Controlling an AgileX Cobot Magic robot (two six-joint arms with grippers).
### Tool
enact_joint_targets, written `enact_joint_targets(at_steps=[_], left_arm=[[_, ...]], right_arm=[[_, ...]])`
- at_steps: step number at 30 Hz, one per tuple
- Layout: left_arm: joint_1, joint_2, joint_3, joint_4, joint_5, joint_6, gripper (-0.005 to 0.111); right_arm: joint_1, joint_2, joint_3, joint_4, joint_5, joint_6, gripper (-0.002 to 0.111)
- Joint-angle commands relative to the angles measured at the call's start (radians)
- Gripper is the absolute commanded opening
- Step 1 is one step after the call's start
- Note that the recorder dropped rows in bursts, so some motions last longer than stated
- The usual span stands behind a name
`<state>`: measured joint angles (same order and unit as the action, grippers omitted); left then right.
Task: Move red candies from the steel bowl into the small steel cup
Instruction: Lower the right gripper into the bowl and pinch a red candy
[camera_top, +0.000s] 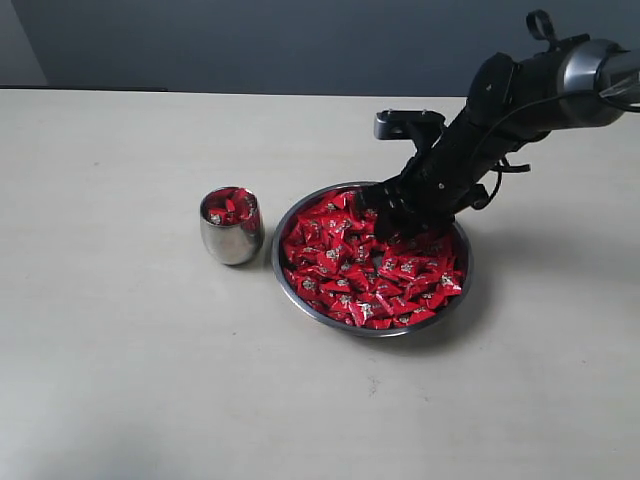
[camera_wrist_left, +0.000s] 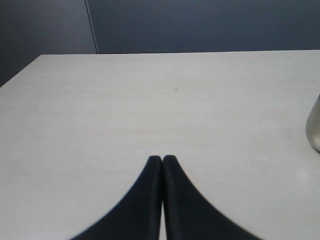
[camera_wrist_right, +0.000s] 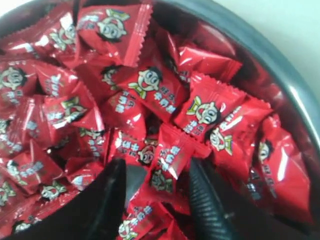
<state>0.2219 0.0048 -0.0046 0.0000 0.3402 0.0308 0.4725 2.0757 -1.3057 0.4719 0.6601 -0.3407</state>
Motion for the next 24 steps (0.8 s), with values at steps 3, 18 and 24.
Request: enact_joint_targets(at_steps=[3, 18, 24], left_arm=[[-0.005, -0.005, 0.005, -0.006, -0.010, -0.001, 0.000], [-0.005, -0.005, 0.005, -0.006, -0.010, -0.001, 0.000], [-0.005, -0.005, 0.005, -0.006, -0.010, -0.001, 0.000]], right_arm=[[0.000, 0.024, 0.002, -0.004, 0.002, 0.002, 0.041], [0.048, 0.026, 0.002, -0.065, 0.009, 0.002, 0.041], [0.091, 0.027, 0.002, -0.226, -0.003, 0.087, 0.041]])
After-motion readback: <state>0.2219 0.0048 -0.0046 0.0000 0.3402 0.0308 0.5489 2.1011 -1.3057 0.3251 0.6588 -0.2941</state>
